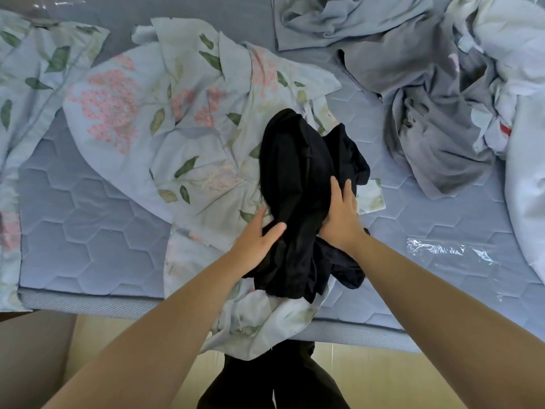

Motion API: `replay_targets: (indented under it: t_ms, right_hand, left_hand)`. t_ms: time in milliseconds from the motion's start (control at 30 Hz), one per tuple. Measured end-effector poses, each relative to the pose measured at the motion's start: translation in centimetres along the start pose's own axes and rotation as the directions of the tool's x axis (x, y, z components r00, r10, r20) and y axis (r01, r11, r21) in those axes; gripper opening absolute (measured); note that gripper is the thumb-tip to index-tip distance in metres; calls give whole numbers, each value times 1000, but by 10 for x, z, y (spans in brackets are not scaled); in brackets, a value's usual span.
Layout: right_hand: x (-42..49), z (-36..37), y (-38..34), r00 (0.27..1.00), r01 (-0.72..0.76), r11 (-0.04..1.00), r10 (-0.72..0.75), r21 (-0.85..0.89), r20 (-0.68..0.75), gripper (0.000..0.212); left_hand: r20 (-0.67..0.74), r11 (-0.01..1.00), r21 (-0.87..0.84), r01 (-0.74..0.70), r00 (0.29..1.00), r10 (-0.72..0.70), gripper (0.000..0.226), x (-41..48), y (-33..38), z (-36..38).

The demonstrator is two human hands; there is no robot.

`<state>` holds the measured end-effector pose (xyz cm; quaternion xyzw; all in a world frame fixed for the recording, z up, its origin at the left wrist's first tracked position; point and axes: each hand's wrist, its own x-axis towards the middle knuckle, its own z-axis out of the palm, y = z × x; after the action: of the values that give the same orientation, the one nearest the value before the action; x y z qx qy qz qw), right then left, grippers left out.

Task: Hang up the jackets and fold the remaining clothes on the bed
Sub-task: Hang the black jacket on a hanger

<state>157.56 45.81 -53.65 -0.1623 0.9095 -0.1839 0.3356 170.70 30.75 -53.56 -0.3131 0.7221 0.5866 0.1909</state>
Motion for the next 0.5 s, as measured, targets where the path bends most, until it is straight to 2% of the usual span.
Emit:
replay_targets:
  t_ms: [100, 133, 200, 233, 267, 333, 400, 500]
  right_hand:
    - [24, 15, -1, 995, -67, 965, 45, 252, 92, 112]
    - [29, 20, 1, 993, -73, 954, 42, 292, 111, 111]
    - [34, 27, 6, 992, -87, 946, 54, 314, 110, 105]
    - [33, 27, 8, 991, -108, 949, 80, 297, 104, 93]
    - [31, 27, 11, 994, -100, 956, 81, 277, 80, 69]
    - [23, 26, 13, 995, -100, 967, 91, 236, 47, 5]
    - [11, 25, 12, 998, -68, 971, 65, 228, 24, 30]
    - [-12, 13, 9, 1000, 13, 978, -16, 209, 11, 41]
  left_hand:
    - [178, 999, -35, -29, 983, 35, 85, 12, 6, 25]
    - [175, 1000, 10, -26, 984, 24, 97, 18, 5, 33]
    - [73, 987, 159, -17, 997, 5, 120, 29, -1, 48]
    - [-1, 971, 240, -3, 1000, 4, 126, 32, -4, 55]
    - [-72, 955, 297, 13, 997, 9, 127, 32, -6, 60]
    - [-176, 944, 330, -2, 982, 63, 123, 28, -8, 66]
    - [-220, 950, 308, -50, 968, 122, 117, 19, -6, 67]
    - [-187, 945, 299, -135, 962, 197, 109, 9, 2, 63]
